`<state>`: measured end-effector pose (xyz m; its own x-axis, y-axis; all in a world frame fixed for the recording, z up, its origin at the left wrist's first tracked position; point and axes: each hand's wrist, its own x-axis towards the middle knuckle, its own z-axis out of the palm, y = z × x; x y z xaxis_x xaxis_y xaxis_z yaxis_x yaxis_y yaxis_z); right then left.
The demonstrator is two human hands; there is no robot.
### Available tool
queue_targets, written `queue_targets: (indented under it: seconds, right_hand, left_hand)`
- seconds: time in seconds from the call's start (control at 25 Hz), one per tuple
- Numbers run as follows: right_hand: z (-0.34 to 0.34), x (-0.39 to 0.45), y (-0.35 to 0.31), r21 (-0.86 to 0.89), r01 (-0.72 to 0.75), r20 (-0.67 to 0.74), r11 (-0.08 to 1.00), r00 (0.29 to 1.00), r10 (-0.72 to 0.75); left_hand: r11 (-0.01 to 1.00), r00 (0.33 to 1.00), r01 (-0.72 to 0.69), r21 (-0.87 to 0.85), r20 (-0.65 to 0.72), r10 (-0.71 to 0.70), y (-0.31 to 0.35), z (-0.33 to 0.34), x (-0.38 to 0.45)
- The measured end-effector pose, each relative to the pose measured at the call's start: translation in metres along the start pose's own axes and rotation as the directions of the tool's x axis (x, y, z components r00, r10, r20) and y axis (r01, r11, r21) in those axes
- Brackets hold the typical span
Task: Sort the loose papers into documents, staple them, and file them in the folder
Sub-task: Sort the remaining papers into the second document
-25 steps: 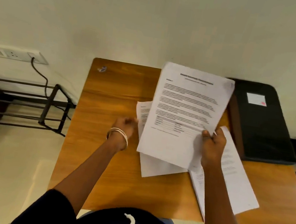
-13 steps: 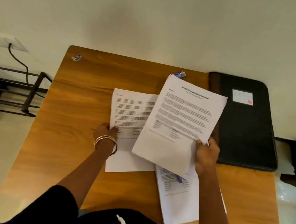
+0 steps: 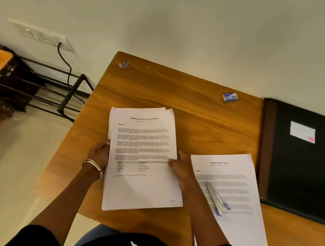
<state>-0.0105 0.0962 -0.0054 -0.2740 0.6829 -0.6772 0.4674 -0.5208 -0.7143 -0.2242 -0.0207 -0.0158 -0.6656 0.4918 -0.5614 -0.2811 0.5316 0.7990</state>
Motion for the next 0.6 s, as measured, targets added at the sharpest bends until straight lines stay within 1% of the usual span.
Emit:
queue_targets:
  seconds: [0.08,0.12,0.16,0.24,0.28,0.32,0.36,0.4,0.44,0.48,0.52,0.56,0.6]
  right_hand:
    - [0.019,-0.006,-0.002,0.004,-0.066,0.022,0.998,0.998,0.066]
    - [0.027,-0.010,-0.004,0.018,-0.091,0.061,0.996,0.994,0.089]
    - [0.031,-0.012,-0.003,0.014,-0.107,0.104,0.994,0.989,0.105]
    - [0.042,-0.012,-0.004,-0.117,-0.122,0.154,0.986,0.978,0.139]
    - [0.045,-0.011,-0.008,-0.235,-0.100,0.135,0.967,0.982,0.135]
    - [0.047,-0.005,-0.012,-0.400,-0.046,0.056,0.915,0.996,0.075]
    - [0.047,0.002,-0.019,-0.535,-0.005,-0.065,0.845,0.997,-0.035]
    - [0.047,0.008,-0.029,-0.591,0.026,-0.184,0.806,0.969,-0.167]
    - [0.046,0.014,-0.040,-0.550,0.062,-0.286,0.833,0.923,-0.258]
    - [0.046,0.020,-0.053,-0.433,0.097,-0.365,0.896,0.890,-0.272]
    - [0.047,0.026,-0.065,-0.313,0.115,-0.402,0.943,0.884,-0.240]
    - [0.051,0.033,-0.075,-0.213,0.126,-0.402,0.969,0.892,-0.205]
    - [0.055,0.040,-0.082,-0.162,0.111,-0.386,0.981,0.907,-0.167]
  left_hand:
    - [0.992,0.998,0.070,-0.104,0.010,-0.070,-0.001,-0.017,0.002]
    - [0.992,0.996,0.083,-0.090,0.052,-0.079,-0.001,-0.024,0.006]
    - [0.995,0.992,0.078,-0.057,0.099,-0.072,0.001,-0.029,0.009]
    - [0.996,0.982,-0.009,0.088,0.190,-0.008,0.002,-0.038,0.016]
    - [0.992,0.974,-0.038,0.124,0.225,0.009,0.002,-0.042,0.020]
    - [0.988,0.969,-0.063,0.143,0.246,0.026,0.003,-0.046,0.023]
    - [0.981,0.963,-0.098,0.166,0.263,0.051,0.004,-0.050,0.026]
    - [0.974,0.955,-0.136,0.184,0.285,0.079,0.006,-0.055,0.030]
    - [0.963,0.944,-0.173,0.207,0.315,0.102,0.007,-0.061,0.036]
    - [0.952,0.930,-0.211,0.223,0.347,0.125,0.009,-0.067,0.041]
    - [0.942,0.917,-0.242,0.232,0.372,0.144,0.013,-0.073,0.046]
    - [0.933,0.902,-0.273,0.234,0.399,0.165,0.018,-0.081,0.050]
    - [0.926,0.886,-0.301,0.227,0.426,0.184,0.023,-0.088,0.054]
